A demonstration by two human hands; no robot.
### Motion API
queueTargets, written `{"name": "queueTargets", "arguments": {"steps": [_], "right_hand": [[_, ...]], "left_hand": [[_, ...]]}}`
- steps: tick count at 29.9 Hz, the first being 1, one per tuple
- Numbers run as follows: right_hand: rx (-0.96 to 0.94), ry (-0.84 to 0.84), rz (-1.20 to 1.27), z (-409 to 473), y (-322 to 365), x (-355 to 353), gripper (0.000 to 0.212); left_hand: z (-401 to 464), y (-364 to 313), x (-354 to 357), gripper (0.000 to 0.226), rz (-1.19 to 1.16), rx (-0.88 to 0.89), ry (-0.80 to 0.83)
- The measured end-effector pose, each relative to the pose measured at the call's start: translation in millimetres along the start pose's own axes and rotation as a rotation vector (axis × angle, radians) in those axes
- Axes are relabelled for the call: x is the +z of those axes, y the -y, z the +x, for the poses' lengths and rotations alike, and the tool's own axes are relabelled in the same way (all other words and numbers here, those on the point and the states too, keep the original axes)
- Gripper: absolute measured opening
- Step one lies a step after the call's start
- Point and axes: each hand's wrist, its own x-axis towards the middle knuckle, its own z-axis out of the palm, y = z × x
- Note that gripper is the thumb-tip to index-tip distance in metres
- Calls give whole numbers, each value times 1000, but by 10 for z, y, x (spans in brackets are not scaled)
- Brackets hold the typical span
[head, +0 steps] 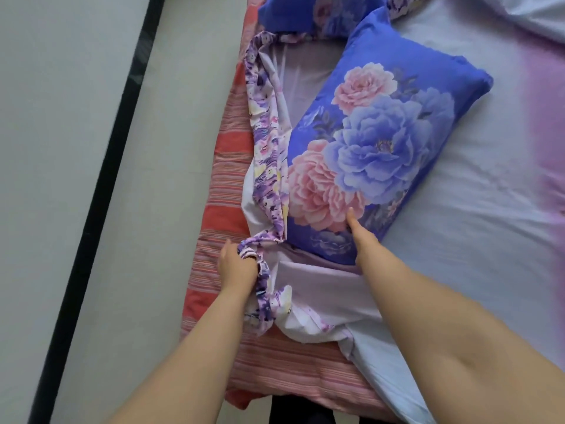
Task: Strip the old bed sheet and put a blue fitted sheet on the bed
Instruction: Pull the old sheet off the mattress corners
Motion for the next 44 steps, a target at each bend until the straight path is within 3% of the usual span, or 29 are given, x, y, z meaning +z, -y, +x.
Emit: {"name": "queueTargets", "arguments": {"steps": [2,4,7,9,14,18,20,23,30,32,35,36,38,41,44], "right_hand": [[-35,-6,77,27,111,46,69],[-102,-86,90,-49,262,122,60],[-281,-76,108,-328,508,185,44],[-401,-78,139,-525,650,41,30],[-804,-172,72,-971,1058,-787,14],[-1018,-221,-182,-1287,1416,-1503,12],[-1080,-207,-259,-1420,1615,-1859,9],[-1121,-179,-328,-1603,1856,-2424,10],[-1221,-212,-257,-2082,2195,-3512,15],[-1292,-251,-299,-2227,2284,-3721,19],[-1377,-269,-437,-2364,2368,-3881,23],[-1398,-269,-488,-2392,2370,-3887,23],[-1425,-266,-563,-2405,2320,-3833,21],[-1400,-212,-550,-2469,2160,-3607,18],[-1364,-102,-395,-2654,1928,-3264,12]], "left_hand": [[-40,-112,116,35,-227,-13,54],[-110,-230,250,25,-341,-7,49],[-194,-415,374,45,-470,28,57],[-240,-443,414,60,-441,-22,70],[-500,-420,540,37,-193,-161,-17],[-919,-580,659,23,-109,-216,-33],[-1118,-692,787,29,-61,-206,1],[-1456,-1033,1028,37,-96,-131,123],[-2341,-2222,1767,45,-4,265,556],[-2606,-2454,1857,47,-22,300,727],[-2759,-2503,1902,79,168,241,1030],[-2764,-2447,1878,88,256,200,1064],[-2732,-2280,1777,86,290,145,948],[-2667,-2118,1513,73,-73,45,714],[-2583,-2115,1233,104,-318,-40,714]]}}
